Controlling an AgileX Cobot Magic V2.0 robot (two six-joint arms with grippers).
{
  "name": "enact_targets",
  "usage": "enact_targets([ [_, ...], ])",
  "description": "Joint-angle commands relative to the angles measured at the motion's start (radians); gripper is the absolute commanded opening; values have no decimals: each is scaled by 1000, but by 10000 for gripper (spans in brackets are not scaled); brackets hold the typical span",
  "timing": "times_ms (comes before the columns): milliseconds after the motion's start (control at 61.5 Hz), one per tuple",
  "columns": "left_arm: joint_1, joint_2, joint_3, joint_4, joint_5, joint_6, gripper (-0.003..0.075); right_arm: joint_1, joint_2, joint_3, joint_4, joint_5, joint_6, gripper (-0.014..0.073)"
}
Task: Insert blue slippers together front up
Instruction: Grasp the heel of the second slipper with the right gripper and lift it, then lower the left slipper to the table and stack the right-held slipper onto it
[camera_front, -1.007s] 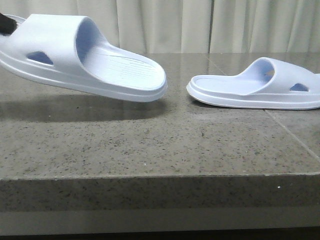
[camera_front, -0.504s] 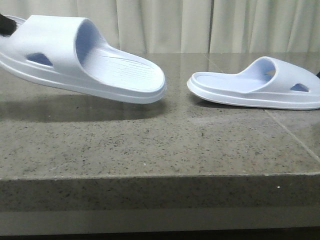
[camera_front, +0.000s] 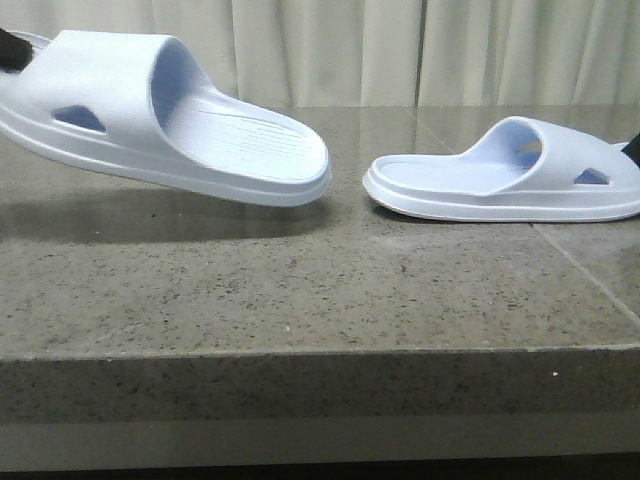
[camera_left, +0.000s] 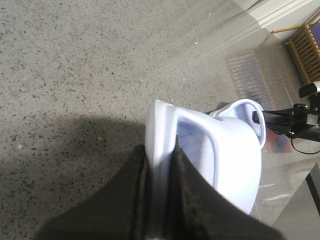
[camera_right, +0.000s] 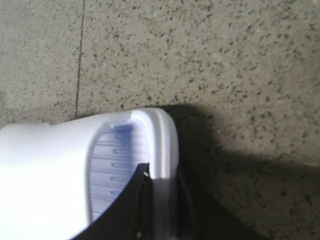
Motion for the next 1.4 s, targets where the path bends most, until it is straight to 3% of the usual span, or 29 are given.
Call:
enact_targets([
  [0,-9,-34,-22,-96,25,-1,-20,-19,-92,-27,32,62,-16,-117],
  [227,-100,-33,-1,-133,-30,-1,-20,-177,-265,16,135,139,12,-117],
  [422,-253,-32,83,-219,-204,-1,-20,-296,-374,120,260,239,10,-117],
  [780,-455,-29,93,-255,-446,-1,-20,-237,-398,213,269,224,1,-117],
  [1186,-462,58,95,-255,-433,1,-20,-149,-398,217,269,169,0,-117],
  [1381,-462,58,95,-255,-433,1,-20,-44,-398,217,269,51,0,-116],
])
